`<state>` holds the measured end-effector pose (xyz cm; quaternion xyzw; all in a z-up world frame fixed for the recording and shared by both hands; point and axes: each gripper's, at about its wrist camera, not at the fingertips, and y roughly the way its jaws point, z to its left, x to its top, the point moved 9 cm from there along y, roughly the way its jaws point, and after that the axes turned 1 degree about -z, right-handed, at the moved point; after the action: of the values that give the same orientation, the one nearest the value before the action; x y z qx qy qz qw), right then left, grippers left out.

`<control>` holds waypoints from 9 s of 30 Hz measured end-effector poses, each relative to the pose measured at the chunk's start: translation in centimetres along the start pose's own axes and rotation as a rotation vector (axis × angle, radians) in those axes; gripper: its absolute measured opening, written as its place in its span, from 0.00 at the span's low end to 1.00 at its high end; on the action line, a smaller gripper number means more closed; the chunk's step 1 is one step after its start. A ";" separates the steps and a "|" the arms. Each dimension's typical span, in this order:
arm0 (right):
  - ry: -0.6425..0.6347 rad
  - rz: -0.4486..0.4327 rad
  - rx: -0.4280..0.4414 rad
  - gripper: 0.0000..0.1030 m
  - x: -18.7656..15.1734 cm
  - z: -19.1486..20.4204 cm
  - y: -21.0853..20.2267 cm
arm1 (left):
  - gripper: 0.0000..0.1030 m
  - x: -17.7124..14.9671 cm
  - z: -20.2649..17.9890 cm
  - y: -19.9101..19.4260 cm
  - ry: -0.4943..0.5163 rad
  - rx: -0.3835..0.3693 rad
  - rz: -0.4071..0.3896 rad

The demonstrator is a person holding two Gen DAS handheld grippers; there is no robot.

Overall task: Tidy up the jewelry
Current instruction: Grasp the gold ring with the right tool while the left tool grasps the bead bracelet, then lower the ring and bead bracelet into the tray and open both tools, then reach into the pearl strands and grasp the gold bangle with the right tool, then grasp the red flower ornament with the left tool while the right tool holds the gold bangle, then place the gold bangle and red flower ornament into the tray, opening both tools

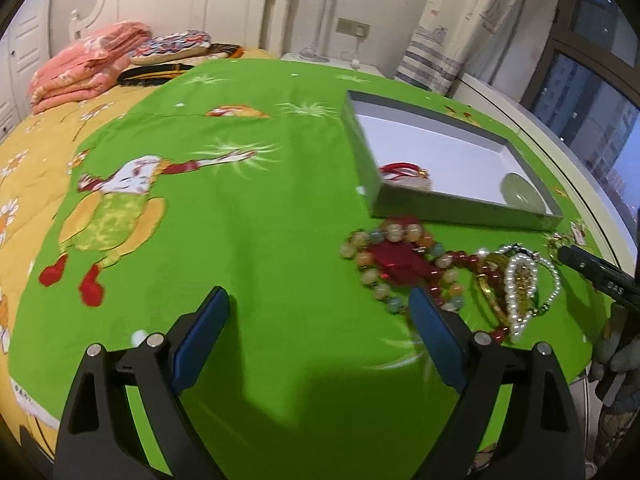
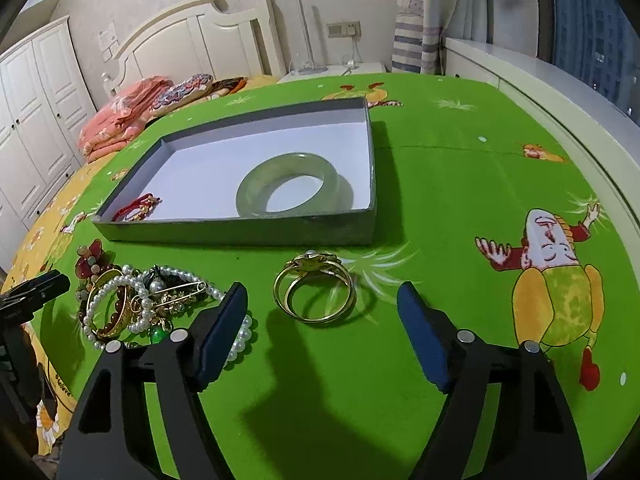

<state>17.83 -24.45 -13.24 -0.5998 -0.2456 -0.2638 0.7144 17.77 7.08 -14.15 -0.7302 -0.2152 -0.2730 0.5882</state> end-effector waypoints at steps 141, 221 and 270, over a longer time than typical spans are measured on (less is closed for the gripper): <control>-0.134 -0.018 0.135 0.63 -2.2 6.7 -2.8 | 0.95 0.1 -1.4 -1.7 0.057 0.098 -0.069; -0.118 -0.130 0.445 0.07 1.8 13.3 -5.3 | 0.73 2.9 -4.2 2.3 0.115 0.055 -0.036; -0.171 -0.188 0.352 0.07 5.3 11.3 -5.8 | 0.41 7.5 -3.0 -2.3 0.205 0.145 -0.156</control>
<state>17.48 -14.52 -3.64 -0.4605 -0.4024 -0.2307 0.7568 21.54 4.56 -7.05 -0.6354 -0.2292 -0.3745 0.6352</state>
